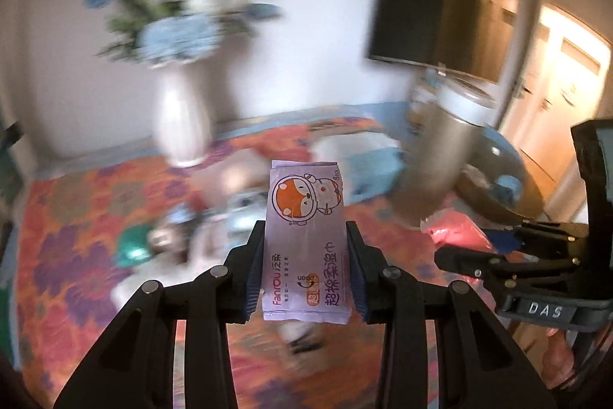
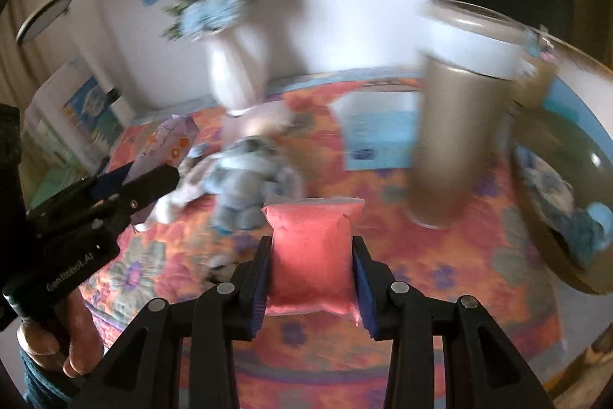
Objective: Organize soft objects
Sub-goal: 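Carry purple pack and coral pouch to the round glass table and release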
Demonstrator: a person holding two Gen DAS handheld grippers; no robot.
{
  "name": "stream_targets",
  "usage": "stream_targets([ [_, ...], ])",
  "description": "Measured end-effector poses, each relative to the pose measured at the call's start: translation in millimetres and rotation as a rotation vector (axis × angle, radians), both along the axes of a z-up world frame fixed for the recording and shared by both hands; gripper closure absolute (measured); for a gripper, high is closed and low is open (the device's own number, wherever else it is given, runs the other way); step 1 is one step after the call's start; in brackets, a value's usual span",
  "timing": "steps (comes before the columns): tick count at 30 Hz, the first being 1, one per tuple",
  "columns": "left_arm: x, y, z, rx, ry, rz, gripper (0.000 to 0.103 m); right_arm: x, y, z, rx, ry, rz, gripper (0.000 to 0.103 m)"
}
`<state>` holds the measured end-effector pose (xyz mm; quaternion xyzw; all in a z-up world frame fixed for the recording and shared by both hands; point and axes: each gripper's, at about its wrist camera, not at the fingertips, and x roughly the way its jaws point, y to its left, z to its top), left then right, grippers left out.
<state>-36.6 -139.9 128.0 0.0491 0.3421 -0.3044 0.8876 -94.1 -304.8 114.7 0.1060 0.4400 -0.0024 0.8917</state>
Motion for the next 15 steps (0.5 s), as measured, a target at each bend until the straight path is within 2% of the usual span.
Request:
stream_targets([
  [3, -3.3, -32.2, 3.6, 0.010, -0.003, -0.043, 0.068, -9.1, -31.1, 5.5, -0.001, 0.006, -0.059, 0.065],
  [10, -18.4, -98.4, 1.9, -0.005, 0.065, -0.201, 0.068, -34.5, -100.1, 15.9, -0.010, 0.024, -0.205, 0.065],
  [15, -35.3, -134.2, 2.8, -0.008, 0.088, -0.300, 0.068, -52.2, -141.8, 26.7, -0.003, 0.000, -0.277, 0.065],
])
